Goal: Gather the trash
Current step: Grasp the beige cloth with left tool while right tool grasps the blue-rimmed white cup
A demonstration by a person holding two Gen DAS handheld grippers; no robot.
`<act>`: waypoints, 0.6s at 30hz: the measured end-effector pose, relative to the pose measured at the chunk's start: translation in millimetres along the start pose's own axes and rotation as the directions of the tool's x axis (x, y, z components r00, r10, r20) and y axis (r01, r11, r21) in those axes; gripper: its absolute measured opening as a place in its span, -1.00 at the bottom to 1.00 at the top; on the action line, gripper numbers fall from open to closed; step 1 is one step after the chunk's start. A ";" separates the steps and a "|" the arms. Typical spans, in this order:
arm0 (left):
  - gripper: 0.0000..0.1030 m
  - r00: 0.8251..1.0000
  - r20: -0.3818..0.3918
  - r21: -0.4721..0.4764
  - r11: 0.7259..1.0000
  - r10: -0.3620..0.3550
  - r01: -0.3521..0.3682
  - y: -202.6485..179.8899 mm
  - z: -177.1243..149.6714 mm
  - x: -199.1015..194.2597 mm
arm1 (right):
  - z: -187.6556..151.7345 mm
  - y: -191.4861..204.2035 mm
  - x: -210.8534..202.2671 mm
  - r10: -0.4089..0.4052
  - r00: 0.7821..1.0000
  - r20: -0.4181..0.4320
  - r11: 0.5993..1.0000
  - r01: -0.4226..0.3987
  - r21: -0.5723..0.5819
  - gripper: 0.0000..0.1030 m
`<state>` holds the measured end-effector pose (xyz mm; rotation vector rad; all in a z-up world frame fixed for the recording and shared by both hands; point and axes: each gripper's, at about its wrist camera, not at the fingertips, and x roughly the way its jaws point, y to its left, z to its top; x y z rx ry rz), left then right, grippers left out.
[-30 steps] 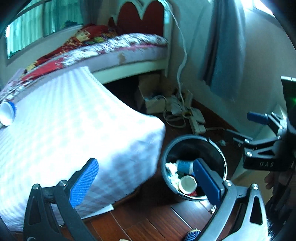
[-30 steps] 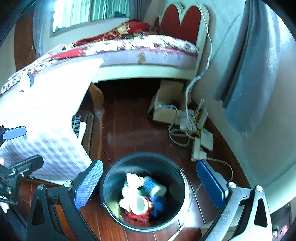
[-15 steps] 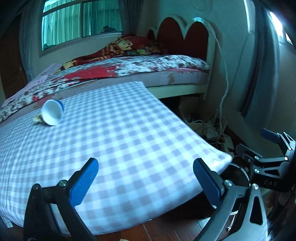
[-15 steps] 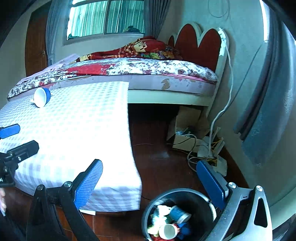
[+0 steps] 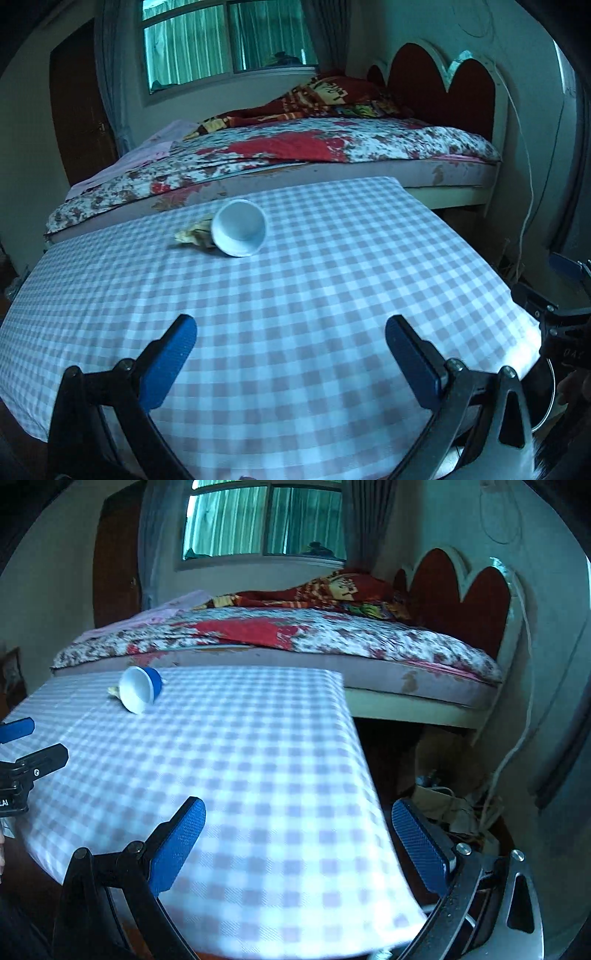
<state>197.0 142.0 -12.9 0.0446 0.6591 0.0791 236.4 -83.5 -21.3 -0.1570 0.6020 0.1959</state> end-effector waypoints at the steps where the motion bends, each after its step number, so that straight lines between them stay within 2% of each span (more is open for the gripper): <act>1: 0.99 1.000 -0.003 -0.016 1.000 0.013 -0.013 11.8 1.7 2.4 | 6.3 7.1 4.9 0.022 1.000 0.008 1.000 -0.022 0.000 0.98; 3: 0.99 0.999 -0.011 -0.050 0.998 0.039 -0.039 33.8 3.7 9.8 | 21.3 25.5 19.8 0.094 0.996 0.001 0.996 -0.094 -0.007 0.98; 5: 0.99 0.998 -0.027 -0.085 0.994 0.065 -0.067 56.7 4.2 20.6 | 35.0 50.5 37.7 0.152 0.988 -0.041 0.988 -0.153 -0.031 0.98; 9: 0.98 0.995 -0.047 -0.158 0.983 0.083 -0.089 99.2 6.5 45.1 | 61.9 98.3 75.0 0.190 0.980 -0.053 0.975 -0.195 -0.106 0.98; 12: 0.98 0.994 -0.048 -0.163 0.981 0.097 -0.104 120.2 11.9 64.0 | 82.6 135.1 110.0 0.231 0.971 -0.068 0.961 -0.239 -0.142 0.96; 13: 0.97 0.994 -0.051 -0.165 0.981 0.098 -0.105 127.7 14.3 72.0 | 89.8 146.3 123.0 0.240 0.968 -0.073 0.957 -0.249 -0.147 0.93; 15: 0.97 0.994 -0.055 -0.170 0.980 0.099 -0.107 138.2 18.2 84.8 | 102.7 169.1 149.6 0.266 0.960 -0.090 0.948 -0.277 -0.157 0.68; 18: 0.90 0.995 -0.063 -0.189 0.978 0.073 -0.084 149.5 24.2 108.3 | 116.9 194.2 184.8 0.279 0.952 -0.122 0.941 -0.297 -0.161 0.59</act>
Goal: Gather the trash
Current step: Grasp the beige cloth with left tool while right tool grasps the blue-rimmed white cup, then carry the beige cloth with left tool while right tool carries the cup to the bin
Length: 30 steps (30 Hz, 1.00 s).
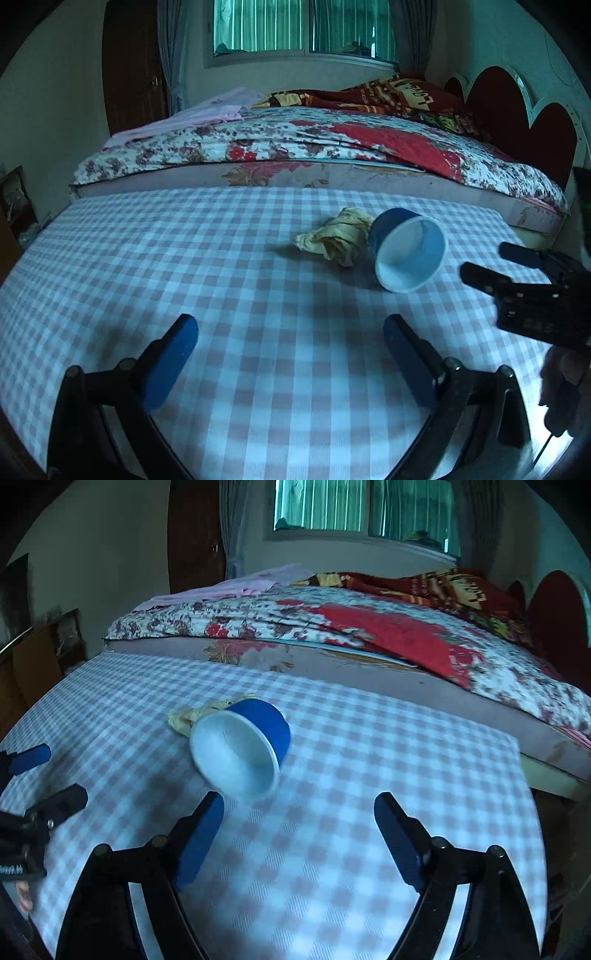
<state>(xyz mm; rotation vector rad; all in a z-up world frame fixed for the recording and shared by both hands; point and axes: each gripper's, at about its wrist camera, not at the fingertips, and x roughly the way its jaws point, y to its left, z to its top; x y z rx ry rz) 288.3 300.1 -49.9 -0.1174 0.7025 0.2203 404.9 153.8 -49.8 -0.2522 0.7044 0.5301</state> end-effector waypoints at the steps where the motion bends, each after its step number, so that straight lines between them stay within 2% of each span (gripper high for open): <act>1: 0.89 1.000 -0.005 0.000 1.000 -0.006 0.006 0.0 2.8 8.1 | 5.9 2.7 12.7 0.007 1.000 -0.010 1.000 -0.007 -0.003 0.53; 3: 0.89 1.000 -0.008 0.010 1.000 -0.012 0.012 -1.1 9.6 24.0 | 15.2 3.3 33.2 0.026 0.999 -0.026 1.000 -0.026 0.003 0.28; 4: 0.89 1.000 -0.001 0.014 1.000 -0.012 0.012 -2.7 12.8 28.6 | 19.1 2.5 43.0 0.037 0.999 -0.036 0.999 -0.037 0.004 0.23; 5: 0.89 1.000 0.003 0.012 1.000 -0.018 0.018 -3.0 16.2 33.3 | 22.1 0.8 51.2 0.053 0.998 -0.046 0.999 -0.053 0.004 0.02; 6: 0.89 1.000 0.007 0.008 1.000 -0.030 0.030 -3.1 19.6 37.9 | 23.9 -2.3 56.8 0.072 0.996 -0.053 0.997 -0.071 0.004 -0.48; 7: 0.89 0.999 0.008 0.008 0.999 -0.042 0.042 -5.4 23.2 44.4 | 25.4 -5.5 60.9 0.066 0.996 -0.057 0.998 -0.066 0.004 -0.74; 8: 0.89 0.999 0.007 0.015 0.999 -0.049 0.049 -8.7 25.7 49.3 | 26.5 -11.8 63.2 0.047 0.997 -0.056 0.999 -0.047 0.010 -0.86; 13: 0.86 0.995 -0.015 0.069 0.993 -0.098 0.099 -32.5 42.2 81.5 | 29.8 -46.2 62.6 0.002 1.000 -0.021 0.999 0.000 0.052 -0.88; 14: 0.82 0.995 -0.026 0.077 0.992 -0.095 0.097 -36.7 45.2 88.6 | 30.2 -51.5 63.9 -0.009 1.000 -0.023 0.998 0.010 0.057 -0.88; 16: 0.61 0.993 -0.066 0.076 0.992 -0.096 0.101 -41.8 52.5 101.9 | 31.4 -60.0 67.7 -0.021 0.999 -0.028 0.997 0.023 0.070 -0.88; 20: 0.61 0.990 -0.116 0.078 0.993 -0.082 0.091 -48.3 62.3 123.6 | 35.0 -71.2 74.3 -0.014 0.999 -0.041 0.995 0.018 0.098 -0.88; 21: 0.49 0.987 -0.141 0.091 0.992 -0.075 0.089 -51.2 62.6 129.7 | 35.6 -72.2 75.1 -0.010 0.999 -0.044 0.995 0.015 0.101 -0.88; 22: 0.16 0.980 -0.185 0.103 0.991 -0.070 0.090 -54.5 61.9 138.3 | 35.4 -72.7 74.9 -0.010 0.999 -0.047 0.995 0.014 0.103 -0.88; 23: 0.01 0.979 -0.184 0.097 0.989 -0.090 0.109 -54.8 62.4 138.0 | 34.5 -73.6 73.5 -0.005 0.999 -0.048 0.994 0.010 0.110 -0.88; 24: -0.52 0.977 -0.185 0.091 0.988 -0.104 0.123 -55.0 63.0 134.9 | 33.3 -74.7 70.6 -0.002 0.999 -0.047 0.993 0.007 0.116 -0.89; 30: -0.53 0.984 -0.099 0.134 0.978 -0.146 0.159 -73.4 46.3 76.3 | 16.5 -84.5 30.8 -0.036 0.999 -0.023 0.992 0.038 0.120 -0.92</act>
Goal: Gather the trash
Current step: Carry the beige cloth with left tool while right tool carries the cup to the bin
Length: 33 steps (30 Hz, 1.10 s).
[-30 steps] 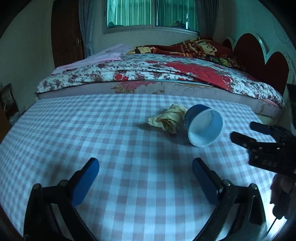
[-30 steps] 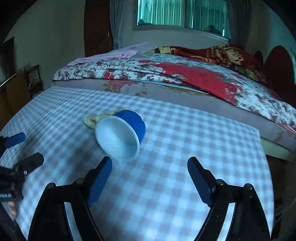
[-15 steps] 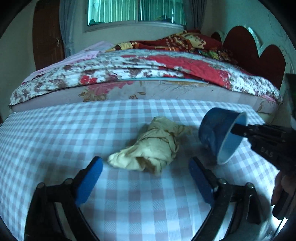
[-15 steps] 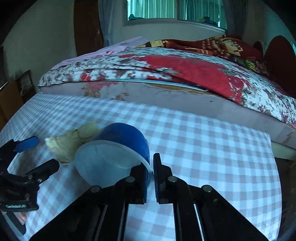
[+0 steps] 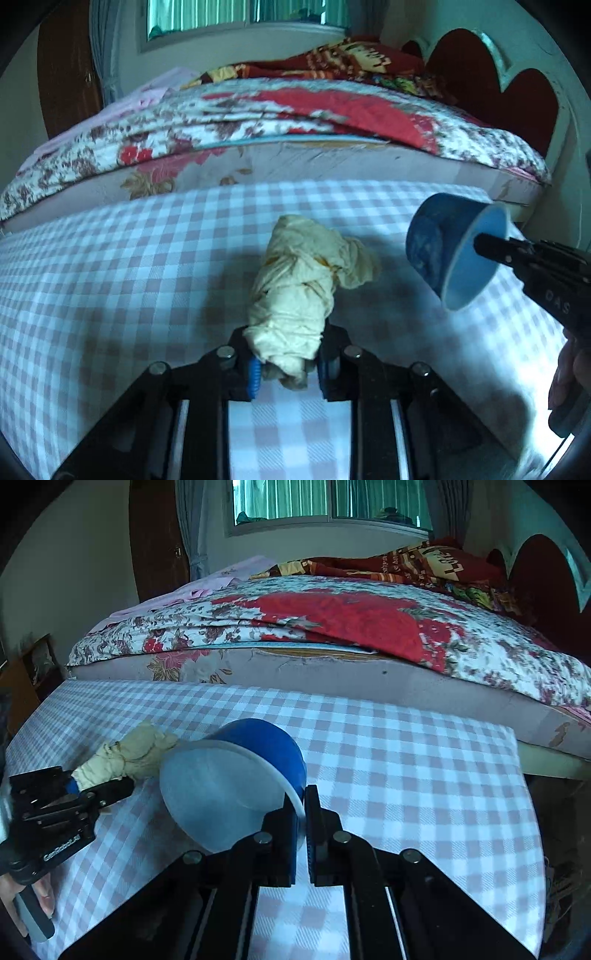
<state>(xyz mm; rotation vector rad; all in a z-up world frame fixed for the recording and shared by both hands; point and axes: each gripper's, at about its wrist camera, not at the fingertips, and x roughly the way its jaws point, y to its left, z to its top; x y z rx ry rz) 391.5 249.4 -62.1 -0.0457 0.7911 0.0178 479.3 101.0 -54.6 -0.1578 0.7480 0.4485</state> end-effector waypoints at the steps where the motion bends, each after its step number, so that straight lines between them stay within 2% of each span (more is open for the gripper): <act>1: -0.54 1.000 0.014 0.006 1.000 -0.005 0.005 -6.0 -2.2 -7.9 | -2.8 -2.5 -5.4 -0.003 1.000 0.000 1.000 0.003 0.002 -0.92; 10: -0.55 0.997 0.049 0.050 0.997 -0.058 0.056 -55.0 -19.8 -65.9 | -39.9 -25.5 -89.5 -0.057 0.997 0.048 0.998 0.056 0.029 -0.92; 14: -0.55 0.995 0.057 0.097 0.992 -0.087 0.081 -85.0 -33.0 -91.9 | -59.6 -41.2 -132.4 -0.089 0.994 0.068 0.995 0.085 0.057 -0.92; 26: -0.55 0.978 0.115 0.166 0.974 -0.172 0.152 -155.6 -63.7 -180.6 | -109.7 -76.4 -262.3 -0.176 0.972 0.158 0.979 0.155 0.135 -0.92; 33: -0.55 0.969 0.124 0.201 0.962 -0.214 0.187 -199.4 -93.6 -215.0 | -146.0 -93.6 -318.8 -0.210 0.958 0.193 0.969 0.178 0.169 -0.92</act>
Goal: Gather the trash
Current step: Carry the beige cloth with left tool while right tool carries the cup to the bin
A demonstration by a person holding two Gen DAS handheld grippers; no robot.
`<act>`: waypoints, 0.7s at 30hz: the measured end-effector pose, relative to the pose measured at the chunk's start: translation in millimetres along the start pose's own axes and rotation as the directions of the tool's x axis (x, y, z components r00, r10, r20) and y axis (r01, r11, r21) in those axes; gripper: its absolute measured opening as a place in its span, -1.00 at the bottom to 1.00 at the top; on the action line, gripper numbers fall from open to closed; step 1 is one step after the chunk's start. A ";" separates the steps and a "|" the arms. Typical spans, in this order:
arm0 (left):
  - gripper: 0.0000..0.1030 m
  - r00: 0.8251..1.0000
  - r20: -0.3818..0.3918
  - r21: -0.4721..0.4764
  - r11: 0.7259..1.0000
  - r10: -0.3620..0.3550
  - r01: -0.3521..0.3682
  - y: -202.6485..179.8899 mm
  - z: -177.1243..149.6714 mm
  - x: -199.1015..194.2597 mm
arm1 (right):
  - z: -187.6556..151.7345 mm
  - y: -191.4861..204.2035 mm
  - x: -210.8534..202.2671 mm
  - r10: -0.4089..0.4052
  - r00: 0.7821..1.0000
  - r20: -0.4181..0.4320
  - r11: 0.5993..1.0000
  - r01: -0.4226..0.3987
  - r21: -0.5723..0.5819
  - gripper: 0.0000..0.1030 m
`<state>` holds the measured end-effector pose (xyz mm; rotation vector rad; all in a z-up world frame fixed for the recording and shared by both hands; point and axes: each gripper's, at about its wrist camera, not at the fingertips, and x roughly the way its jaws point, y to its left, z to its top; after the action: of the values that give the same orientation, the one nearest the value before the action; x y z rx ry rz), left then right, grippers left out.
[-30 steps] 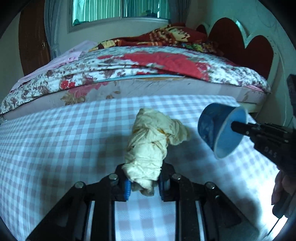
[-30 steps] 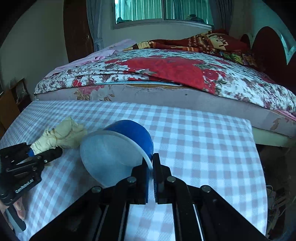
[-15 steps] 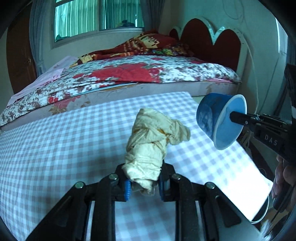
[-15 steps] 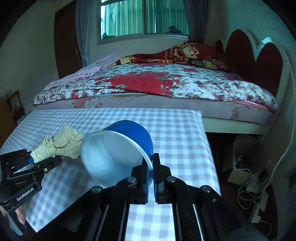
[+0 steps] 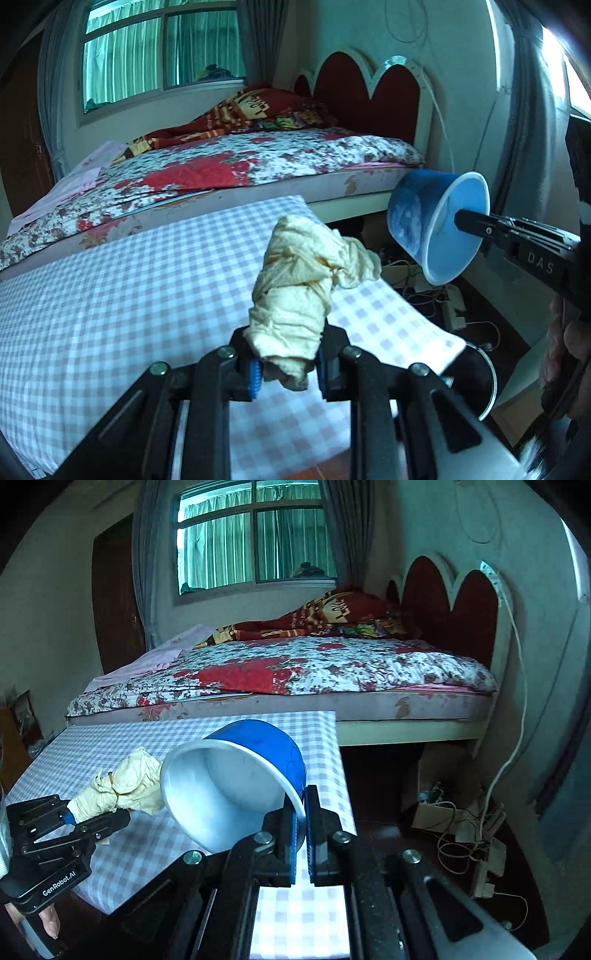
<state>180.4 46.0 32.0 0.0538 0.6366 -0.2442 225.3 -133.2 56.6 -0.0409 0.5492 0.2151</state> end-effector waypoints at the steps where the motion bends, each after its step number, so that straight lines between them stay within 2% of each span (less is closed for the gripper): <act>1: -0.55 1.000 0.002 0.002 1.000 -0.009 0.009 -5.2 -0.9 -0.2 | -3.2 -5.5 -6.1 -0.008 1.000 0.003 1.000 0.008 0.004 -0.92; 12: -0.55 0.993 -0.004 0.069 0.990 -0.121 0.121 -77.5 -5.5 17.9 | -41.3 -70.1 -39.0 -0.120 0.993 -0.012 0.991 0.120 0.064 -0.92; 21: -0.55 0.976 -0.055 0.138 0.966 -0.213 0.219 -134.9 -19.8 32.6 | -74.4 -116.1 -58.7 -0.196 0.979 -0.050 0.974 0.200 0.104 -0.92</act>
<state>161.6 -89.2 0.0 0.1285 0.6644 -0.5009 163.2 -265.0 21.6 0.0060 0.5910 -0.0105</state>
